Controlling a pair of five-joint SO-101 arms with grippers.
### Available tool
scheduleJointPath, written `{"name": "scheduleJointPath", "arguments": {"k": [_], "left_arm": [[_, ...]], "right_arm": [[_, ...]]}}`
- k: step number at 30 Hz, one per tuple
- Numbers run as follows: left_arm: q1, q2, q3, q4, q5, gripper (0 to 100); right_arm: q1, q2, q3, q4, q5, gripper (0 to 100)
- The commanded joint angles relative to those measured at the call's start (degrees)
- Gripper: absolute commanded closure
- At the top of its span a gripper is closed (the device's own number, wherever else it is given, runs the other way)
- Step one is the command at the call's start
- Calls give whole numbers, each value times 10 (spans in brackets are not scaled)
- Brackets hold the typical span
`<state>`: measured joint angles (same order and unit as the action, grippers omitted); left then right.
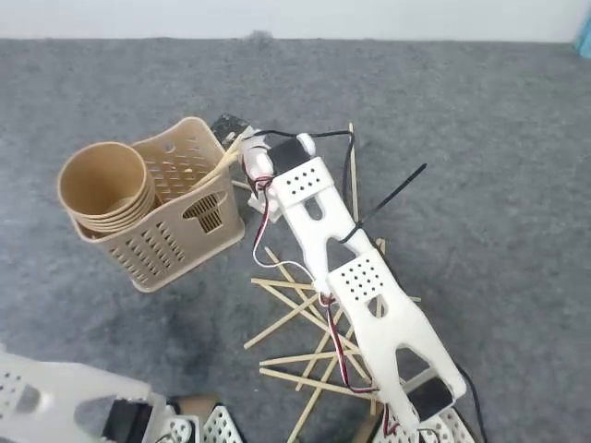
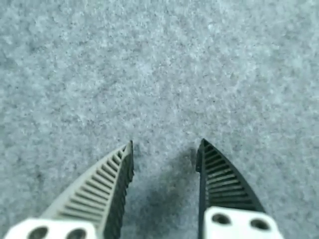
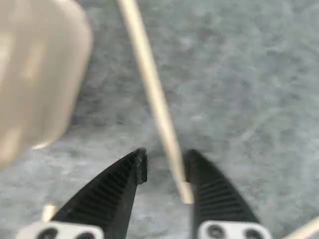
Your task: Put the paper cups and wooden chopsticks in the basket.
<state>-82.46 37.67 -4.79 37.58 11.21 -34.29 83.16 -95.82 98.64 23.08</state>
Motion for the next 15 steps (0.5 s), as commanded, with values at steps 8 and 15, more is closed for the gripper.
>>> {"name": "scheduleJointPath", "arguments": {"k": [8, 15], "left_arm": [[21, -8, -22, 49, -63, 802], [23, -14, -22, 68, -94, 871]], "right_arm": [[44, -50, -5, 46, -128, 992], [61, -171, -5, 46, -227, 992]]}}
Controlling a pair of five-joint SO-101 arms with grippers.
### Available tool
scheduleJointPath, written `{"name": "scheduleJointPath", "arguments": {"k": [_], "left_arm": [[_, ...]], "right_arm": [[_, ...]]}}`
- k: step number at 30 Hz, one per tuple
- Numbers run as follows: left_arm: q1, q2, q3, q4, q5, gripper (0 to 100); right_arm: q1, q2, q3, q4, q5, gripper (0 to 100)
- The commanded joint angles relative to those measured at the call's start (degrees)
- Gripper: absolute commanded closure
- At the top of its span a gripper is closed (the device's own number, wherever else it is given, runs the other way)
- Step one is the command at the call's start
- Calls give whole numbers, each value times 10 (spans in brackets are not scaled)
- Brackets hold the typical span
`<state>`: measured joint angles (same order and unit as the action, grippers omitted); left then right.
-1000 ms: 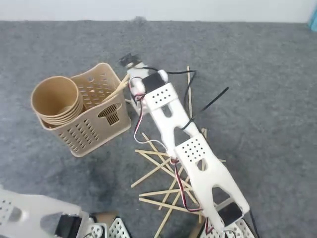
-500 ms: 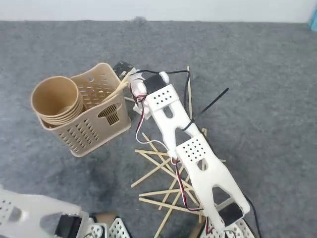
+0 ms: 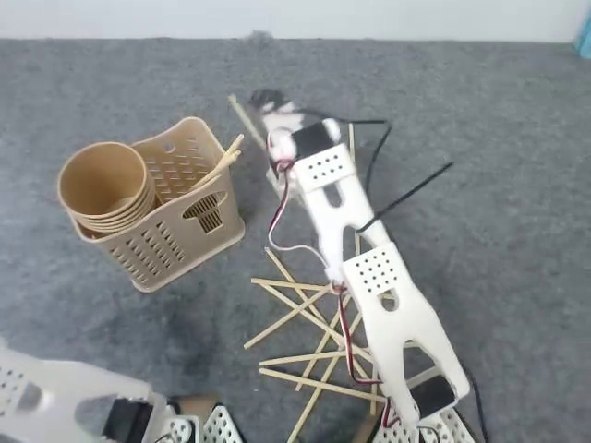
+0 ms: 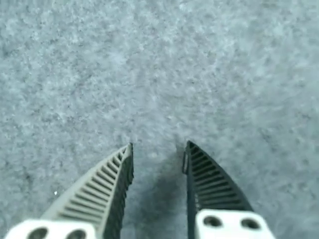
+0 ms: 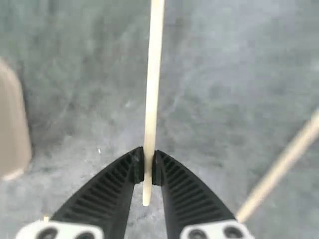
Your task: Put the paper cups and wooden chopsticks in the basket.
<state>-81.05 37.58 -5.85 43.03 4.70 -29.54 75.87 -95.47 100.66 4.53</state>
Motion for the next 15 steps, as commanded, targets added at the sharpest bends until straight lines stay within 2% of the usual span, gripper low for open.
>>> {"name": "scheduleJointPath", "arguments": {"k": [1, 9, 15], "left_arm": [[10, -13, -12, 13, -33, 871], [31, -13, -12, 45, -56, 866], [29, -13, -14, 42, -60, 867]], "right_arm": [[15, -116, -9, 26, -51, 992], [14, -249, -9, 26, -94, 992], [9, -370, -7, 29, -98, 992]]}}
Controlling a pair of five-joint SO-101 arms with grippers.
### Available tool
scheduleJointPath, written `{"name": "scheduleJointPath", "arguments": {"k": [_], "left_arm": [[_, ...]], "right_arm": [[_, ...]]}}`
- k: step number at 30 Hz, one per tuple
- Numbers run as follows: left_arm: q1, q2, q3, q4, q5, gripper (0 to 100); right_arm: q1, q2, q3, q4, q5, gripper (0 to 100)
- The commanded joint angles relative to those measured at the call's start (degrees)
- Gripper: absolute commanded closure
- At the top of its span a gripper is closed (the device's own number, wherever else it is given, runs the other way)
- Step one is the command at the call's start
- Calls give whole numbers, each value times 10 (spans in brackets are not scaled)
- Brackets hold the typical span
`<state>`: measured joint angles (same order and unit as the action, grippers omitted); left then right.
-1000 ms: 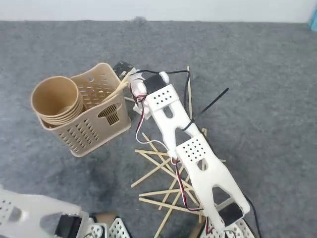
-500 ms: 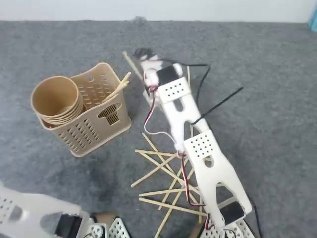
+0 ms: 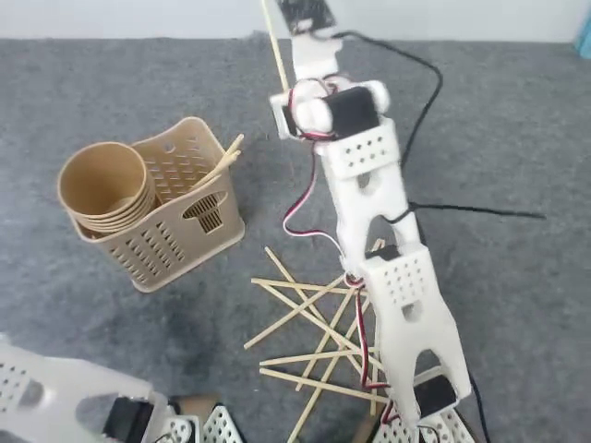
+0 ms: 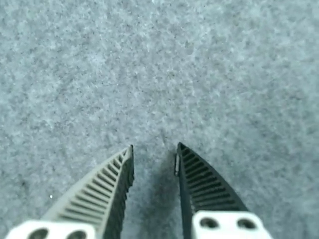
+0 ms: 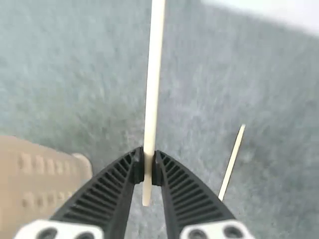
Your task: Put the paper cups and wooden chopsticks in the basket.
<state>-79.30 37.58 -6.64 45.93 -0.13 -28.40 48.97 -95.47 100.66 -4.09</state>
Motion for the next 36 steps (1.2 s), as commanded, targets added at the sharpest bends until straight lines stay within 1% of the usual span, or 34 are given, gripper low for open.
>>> {"name": "scheduleJointPath", "arguments": {"k": [1, 3, 6, 13, 18, 21, 24, 27, 30, 33, 36], "left_arm": [[11, -13, -6, 13, -11, 867], [11, -13, -6, 13, -11, 867], [11, -13, -6, 13, -11, 867], [12, -13, -7, 13, -11, 867], [16, -14, -7, 16, -11, 867], [16, -29, -2, 18, -11, 867], [12, -43, 3, 26, -10, 867], [10, -44, 3, 25, -10, 867], [6, -45, 3, 25, -10, 867], [6, -45, 3, 25, -10, 867], [7, -45, 3, 20, -10, 867]], "right_arm": [[-2, -118, -7, 29, -12, 992], [-8, -154, 11, 29, -12, 992], [-22, -218, 82, 29, -11, 992], [-75, -447, 355, 19, -11, 992], [-85, -545, 496, -42, -13, 992], [-88, -568, 545, -92, -13, 992], [-117, -567, 599, -145, -14, 992], [-164, -563, 661, -212, -14, 992], [-208, -564, 667, -259, -14, 992], [-234, -560, 670, -281, -13, 992], [-252, -558, 679, -261, -13, 992]]}}
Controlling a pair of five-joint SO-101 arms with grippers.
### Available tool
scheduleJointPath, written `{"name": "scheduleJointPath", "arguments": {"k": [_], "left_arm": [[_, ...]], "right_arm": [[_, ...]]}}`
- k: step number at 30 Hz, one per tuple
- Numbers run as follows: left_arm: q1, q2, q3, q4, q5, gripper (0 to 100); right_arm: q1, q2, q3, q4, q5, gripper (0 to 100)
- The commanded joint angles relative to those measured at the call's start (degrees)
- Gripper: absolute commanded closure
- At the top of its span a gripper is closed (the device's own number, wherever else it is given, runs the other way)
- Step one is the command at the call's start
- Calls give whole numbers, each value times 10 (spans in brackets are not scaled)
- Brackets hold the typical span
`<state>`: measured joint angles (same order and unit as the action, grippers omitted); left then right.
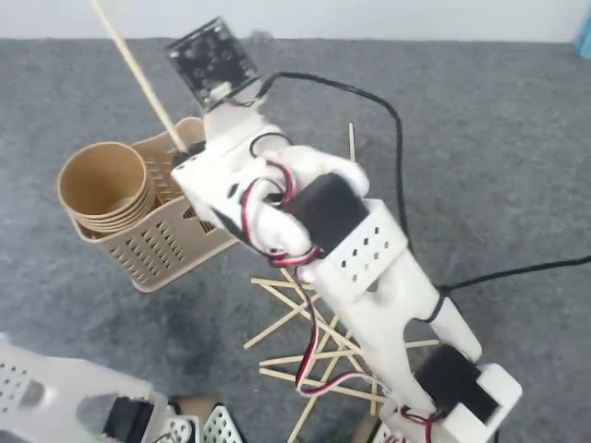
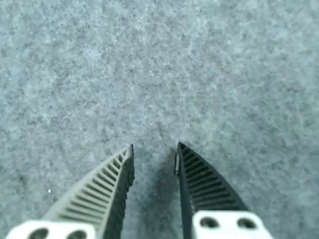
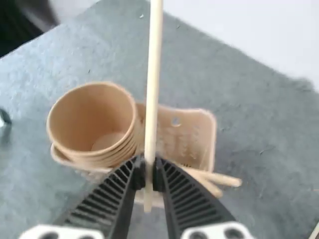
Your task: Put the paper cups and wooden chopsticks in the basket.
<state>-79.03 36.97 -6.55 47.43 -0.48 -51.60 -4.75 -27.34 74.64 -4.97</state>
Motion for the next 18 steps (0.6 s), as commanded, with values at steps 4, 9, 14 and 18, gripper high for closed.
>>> {"name": "scheduleJointPath", "arguments": {"k": [4, 9, 14, 18], "left_arm": [[4, -39, 2, -6, -5, 867], [7, -37, 9, -7, -5, 867], [18, -40, 41, -43, -4, 867], [19, -43, 52, -50, -4, 867]], "right_arm": [[-65, -74, 10, 63, -4, 991], [-44, -148, 123, 4, -4, 991], [-12, -196, 270, -125, 0, 991], [7, -223, 367, -301, -4, 991]]}}
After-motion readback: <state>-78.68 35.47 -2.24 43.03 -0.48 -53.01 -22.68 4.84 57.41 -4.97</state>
